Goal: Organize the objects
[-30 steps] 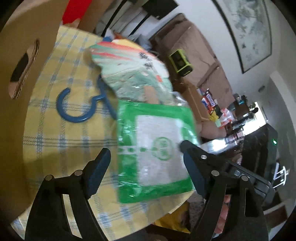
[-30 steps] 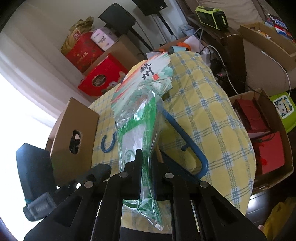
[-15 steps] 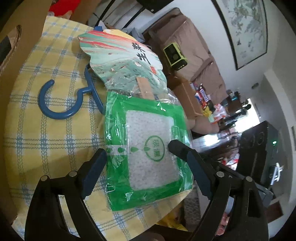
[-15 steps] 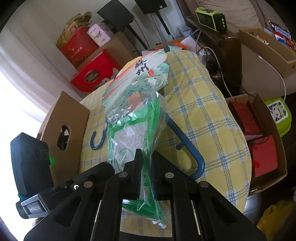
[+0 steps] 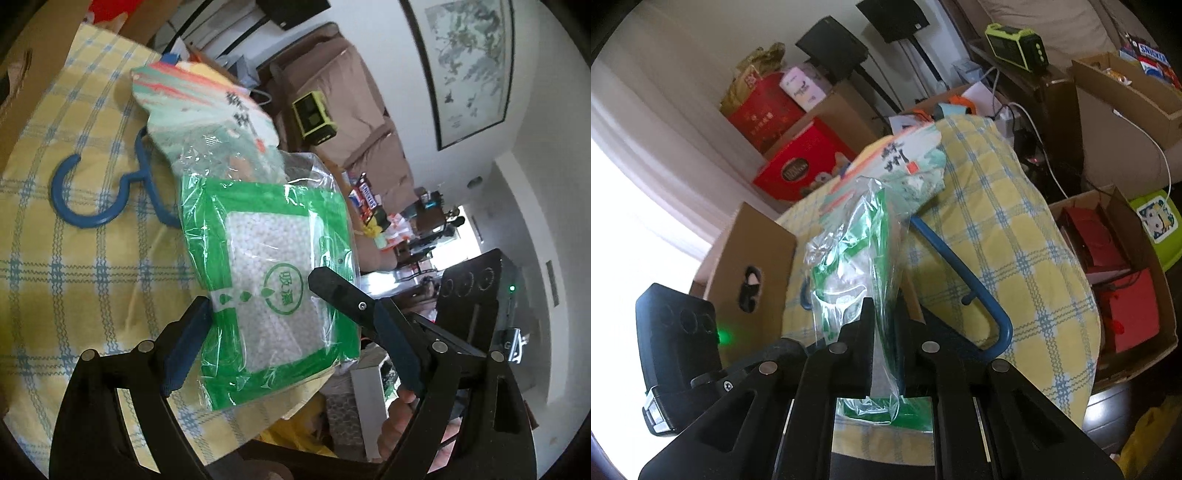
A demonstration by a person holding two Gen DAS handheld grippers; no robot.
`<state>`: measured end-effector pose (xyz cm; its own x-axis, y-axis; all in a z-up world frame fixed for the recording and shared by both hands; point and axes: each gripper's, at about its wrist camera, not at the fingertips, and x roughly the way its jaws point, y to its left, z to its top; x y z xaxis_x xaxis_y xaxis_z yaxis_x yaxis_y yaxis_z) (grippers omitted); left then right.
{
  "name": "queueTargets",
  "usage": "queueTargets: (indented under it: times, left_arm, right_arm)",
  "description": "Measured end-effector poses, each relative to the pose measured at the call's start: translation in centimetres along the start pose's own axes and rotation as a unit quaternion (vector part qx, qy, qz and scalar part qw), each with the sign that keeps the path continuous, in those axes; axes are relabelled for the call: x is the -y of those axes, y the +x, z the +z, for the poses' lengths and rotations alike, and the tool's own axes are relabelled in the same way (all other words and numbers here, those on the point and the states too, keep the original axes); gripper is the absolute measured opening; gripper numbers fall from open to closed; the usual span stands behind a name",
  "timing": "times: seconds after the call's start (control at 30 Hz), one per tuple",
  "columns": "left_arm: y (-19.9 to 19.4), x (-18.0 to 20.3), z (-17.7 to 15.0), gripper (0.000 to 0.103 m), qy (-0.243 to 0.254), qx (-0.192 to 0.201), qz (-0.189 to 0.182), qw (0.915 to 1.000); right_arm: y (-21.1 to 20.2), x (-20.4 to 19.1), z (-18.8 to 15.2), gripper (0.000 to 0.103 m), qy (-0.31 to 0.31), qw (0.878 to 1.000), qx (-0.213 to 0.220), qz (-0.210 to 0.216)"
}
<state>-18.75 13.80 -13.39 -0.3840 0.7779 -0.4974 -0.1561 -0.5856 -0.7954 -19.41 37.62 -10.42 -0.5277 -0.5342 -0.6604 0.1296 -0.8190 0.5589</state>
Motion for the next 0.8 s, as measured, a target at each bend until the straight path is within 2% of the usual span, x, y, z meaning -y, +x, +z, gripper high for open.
queueTargets:
  times: [0.4, 0.6, 0.8]
  left_arm:
    - [-4.4, 4.8, 0.7, 0.086, 0.039, 0.048, -0.028, 0.9977]
    - [-6.8, 6.9, 0.8, 0.086, 0.050, 0.072, -0.034, 0.9956]
    - [-11.1, 8.2, 1.7, 0.086, 0.055, 0.109, -0.036, 0.9919]
  right_arm:
    - [-4.6, -2.6, 1.6, 0.008, -0.008, 0.999, 0.035, 0.040]
    - [-6.5, -5.1, 2.2, 0.008, -0.025, 0.997, 0.053, 0.058]
    - [-6.8, -8.7, 3.0, 0.008, -0.054, 0.994, 0.051, 0.076]
